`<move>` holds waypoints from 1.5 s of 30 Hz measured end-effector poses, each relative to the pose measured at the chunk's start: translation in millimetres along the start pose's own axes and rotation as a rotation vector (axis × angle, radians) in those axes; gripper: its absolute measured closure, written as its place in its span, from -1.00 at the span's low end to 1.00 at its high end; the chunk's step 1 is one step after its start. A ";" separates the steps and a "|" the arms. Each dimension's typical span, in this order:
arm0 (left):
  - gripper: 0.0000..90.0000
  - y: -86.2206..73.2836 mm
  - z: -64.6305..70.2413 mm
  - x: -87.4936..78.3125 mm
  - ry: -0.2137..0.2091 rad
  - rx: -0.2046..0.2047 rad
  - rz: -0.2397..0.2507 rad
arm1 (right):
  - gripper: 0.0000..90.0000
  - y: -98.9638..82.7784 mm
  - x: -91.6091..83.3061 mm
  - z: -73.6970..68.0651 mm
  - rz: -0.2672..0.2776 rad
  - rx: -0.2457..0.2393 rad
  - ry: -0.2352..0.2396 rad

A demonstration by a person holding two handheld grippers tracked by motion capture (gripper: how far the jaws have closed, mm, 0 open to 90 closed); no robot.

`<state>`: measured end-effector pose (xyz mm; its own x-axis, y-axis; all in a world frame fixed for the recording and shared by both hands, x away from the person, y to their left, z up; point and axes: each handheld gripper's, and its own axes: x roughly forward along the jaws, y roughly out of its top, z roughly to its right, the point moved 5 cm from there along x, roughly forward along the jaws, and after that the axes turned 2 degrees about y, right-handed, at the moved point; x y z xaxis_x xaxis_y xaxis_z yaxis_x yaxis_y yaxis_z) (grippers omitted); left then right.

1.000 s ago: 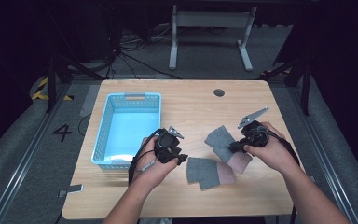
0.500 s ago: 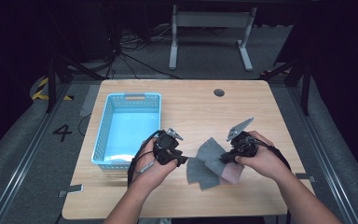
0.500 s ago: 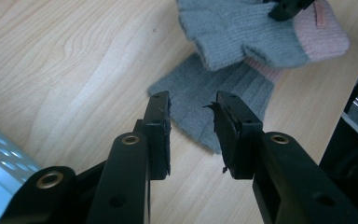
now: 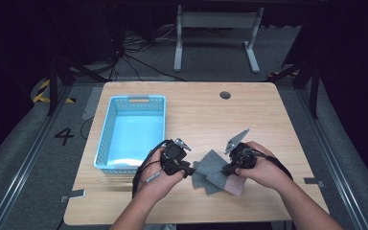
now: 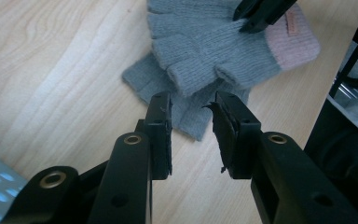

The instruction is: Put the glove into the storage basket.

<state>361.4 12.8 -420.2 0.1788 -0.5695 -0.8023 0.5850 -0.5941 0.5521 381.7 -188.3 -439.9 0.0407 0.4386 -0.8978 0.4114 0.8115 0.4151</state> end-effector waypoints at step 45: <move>0.71 -8.9 -2.1 34.1 -0.049 0.061 -0.135 | 0.59 -69.8 -36.8 18.7 0.028 0.196 -0.081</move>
<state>364.0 -0.1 -453.0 0.0622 -0.5080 -0.8591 0.5516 -0.6999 0.4538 368.5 -268.3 -438.6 0.1242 0.4208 -0.8986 0.5779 0.7055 0.4102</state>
